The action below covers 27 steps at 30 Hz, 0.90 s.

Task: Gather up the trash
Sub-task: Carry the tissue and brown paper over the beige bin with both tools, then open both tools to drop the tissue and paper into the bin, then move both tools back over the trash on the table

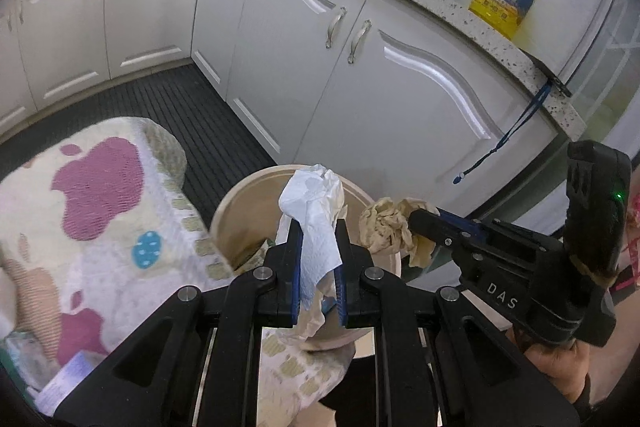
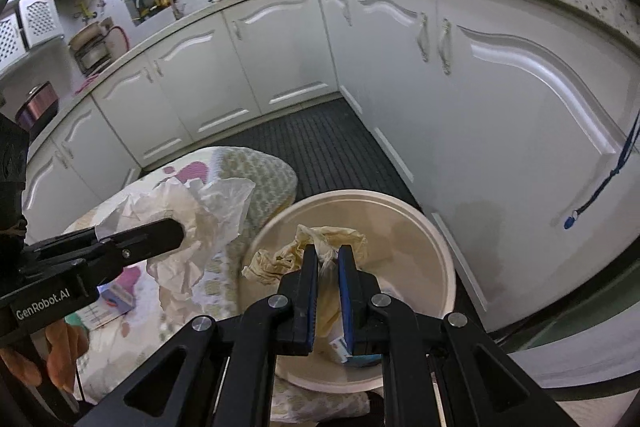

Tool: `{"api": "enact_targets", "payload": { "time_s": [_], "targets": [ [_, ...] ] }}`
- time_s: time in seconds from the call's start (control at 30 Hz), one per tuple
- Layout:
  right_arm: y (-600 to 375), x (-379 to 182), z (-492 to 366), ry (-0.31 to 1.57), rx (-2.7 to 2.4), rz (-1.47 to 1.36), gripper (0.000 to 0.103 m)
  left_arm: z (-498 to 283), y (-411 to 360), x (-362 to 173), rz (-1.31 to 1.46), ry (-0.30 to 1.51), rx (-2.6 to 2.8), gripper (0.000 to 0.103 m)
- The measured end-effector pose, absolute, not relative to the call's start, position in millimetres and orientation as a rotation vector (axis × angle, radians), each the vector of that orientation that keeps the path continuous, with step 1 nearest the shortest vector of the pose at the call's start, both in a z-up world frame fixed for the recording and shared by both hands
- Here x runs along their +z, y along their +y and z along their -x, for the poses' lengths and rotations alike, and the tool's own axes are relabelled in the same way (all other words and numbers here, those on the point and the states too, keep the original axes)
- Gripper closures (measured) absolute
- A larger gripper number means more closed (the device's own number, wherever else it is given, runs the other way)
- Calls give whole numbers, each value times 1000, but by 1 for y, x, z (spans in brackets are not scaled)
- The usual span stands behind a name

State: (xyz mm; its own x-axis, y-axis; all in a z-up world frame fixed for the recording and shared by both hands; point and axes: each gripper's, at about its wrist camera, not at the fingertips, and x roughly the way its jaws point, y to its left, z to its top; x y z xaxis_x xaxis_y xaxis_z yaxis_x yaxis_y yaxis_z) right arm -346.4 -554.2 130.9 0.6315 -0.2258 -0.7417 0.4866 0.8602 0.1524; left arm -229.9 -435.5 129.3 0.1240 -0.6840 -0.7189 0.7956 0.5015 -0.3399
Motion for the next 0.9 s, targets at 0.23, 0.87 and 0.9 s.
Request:
{"api": "enact_targets", "payload": {
  "time_s": [0.23, 0.87, 0.9],
  "targets": [
    [-573, 113, 339, 815, -477, -405, 66, 226, -440, 111, -110, 988, -1072, 37],
    [-551, 118, 340, 796, -488, -369, 54, 229, -408, 119, -128, 931, -1017, 37],
    [-551, 118, 340, 796, -487, -370, 54, 229, -406, 120, -128, 928, -1011, 37]
  ]
}}
